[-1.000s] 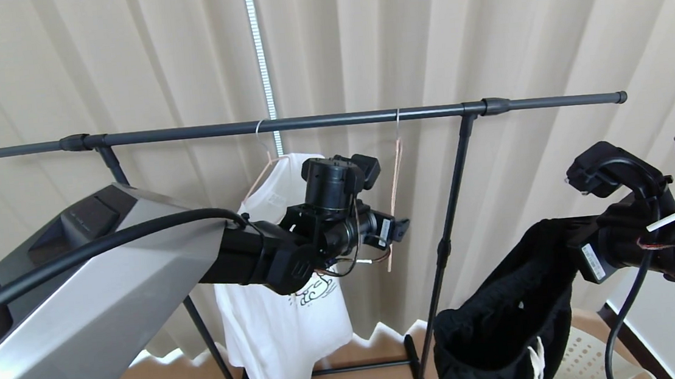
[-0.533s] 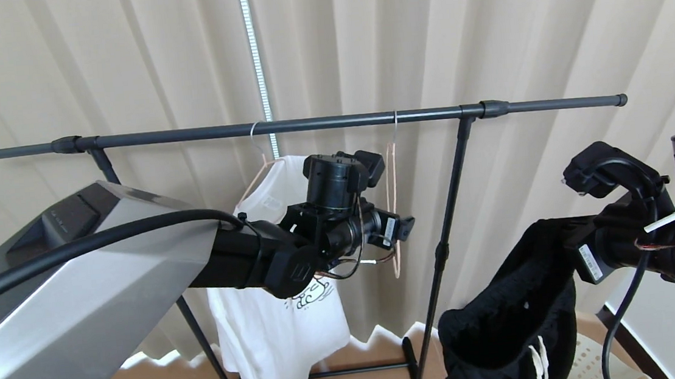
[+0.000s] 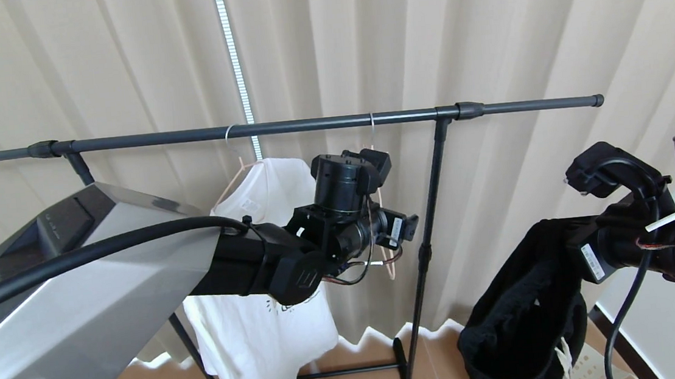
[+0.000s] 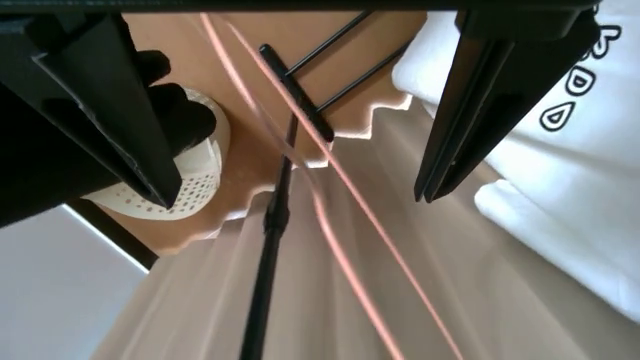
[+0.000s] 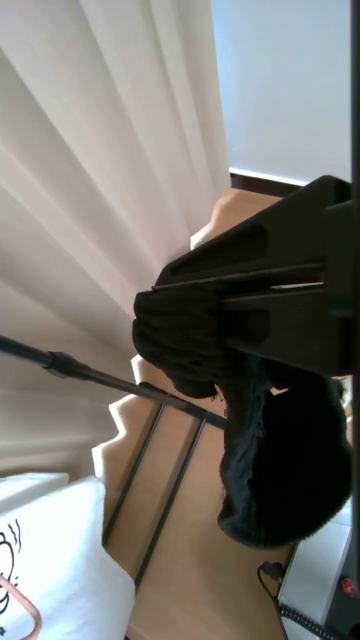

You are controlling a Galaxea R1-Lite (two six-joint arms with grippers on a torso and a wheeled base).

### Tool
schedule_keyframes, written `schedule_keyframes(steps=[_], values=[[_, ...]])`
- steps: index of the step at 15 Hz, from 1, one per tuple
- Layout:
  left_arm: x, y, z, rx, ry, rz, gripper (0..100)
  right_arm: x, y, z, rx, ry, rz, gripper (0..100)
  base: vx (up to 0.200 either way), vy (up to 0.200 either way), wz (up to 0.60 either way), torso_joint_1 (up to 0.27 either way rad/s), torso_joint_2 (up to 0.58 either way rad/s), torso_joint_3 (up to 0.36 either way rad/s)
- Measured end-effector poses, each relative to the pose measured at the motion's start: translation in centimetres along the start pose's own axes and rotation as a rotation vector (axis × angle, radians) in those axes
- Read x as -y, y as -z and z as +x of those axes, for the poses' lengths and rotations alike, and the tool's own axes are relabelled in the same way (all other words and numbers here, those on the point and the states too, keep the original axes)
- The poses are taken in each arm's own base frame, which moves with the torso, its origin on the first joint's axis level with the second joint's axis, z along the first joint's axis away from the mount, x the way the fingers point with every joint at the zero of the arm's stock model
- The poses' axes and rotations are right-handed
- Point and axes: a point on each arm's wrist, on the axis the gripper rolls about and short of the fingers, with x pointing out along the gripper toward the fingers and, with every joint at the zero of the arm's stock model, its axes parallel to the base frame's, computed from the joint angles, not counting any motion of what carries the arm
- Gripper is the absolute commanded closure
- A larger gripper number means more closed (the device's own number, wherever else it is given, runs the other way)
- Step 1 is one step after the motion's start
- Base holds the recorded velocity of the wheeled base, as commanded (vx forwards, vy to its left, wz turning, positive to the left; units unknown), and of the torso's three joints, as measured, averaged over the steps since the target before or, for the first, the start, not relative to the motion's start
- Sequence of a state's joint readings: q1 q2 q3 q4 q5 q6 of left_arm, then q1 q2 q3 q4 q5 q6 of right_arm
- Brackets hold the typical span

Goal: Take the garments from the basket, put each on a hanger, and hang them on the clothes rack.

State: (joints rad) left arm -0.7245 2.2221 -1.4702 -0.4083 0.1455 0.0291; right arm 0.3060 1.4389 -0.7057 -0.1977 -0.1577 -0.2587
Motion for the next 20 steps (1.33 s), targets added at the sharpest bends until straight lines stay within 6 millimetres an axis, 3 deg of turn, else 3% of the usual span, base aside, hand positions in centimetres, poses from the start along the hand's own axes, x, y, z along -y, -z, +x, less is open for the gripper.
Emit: schedule_keyframes(steps=[9, 20], values=[[-0.5, 2.1, 1.9, -0.087, -0.119, 0.009, 0, 0.0, 0.0, 0.0, -0.001, -0.001, 0.0, 100, 0.0, 0.0, 0.0, 0.0, 0.0, 0.0], [-1.7, 1.4, 3.3, -0.05, -0.193, -0.004, 0, 0.0, 0.0, 0.0, -0.001, 0.0, -0.001, 100, 0.0, 0.0, 0.0, 0.0, 0.0, 0.0]])
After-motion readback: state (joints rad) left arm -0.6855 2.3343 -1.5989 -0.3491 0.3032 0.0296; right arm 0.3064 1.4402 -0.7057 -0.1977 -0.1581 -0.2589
